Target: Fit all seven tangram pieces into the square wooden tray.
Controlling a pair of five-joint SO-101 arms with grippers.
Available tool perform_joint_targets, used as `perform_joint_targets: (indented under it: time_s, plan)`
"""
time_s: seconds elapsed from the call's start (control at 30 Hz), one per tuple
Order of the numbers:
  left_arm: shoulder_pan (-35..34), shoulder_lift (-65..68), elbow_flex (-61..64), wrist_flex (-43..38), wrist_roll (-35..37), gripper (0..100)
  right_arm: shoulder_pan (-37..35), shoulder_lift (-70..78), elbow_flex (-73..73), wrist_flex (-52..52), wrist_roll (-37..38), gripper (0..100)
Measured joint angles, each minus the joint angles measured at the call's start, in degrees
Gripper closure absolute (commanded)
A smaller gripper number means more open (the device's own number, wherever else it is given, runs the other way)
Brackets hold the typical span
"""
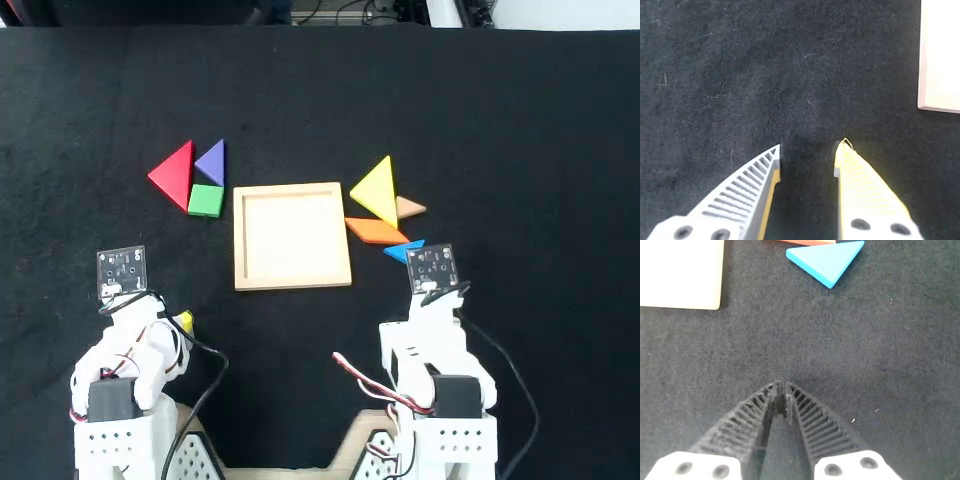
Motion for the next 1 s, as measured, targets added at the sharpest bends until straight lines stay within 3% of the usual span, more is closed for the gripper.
perform_joint_targets:
  time_s: [1.0]
  plan:
    - [-0.4,0.0,0.0,-1.1,0.0,81,0.0,0.0,0.0,0.0,0.0,98.6]
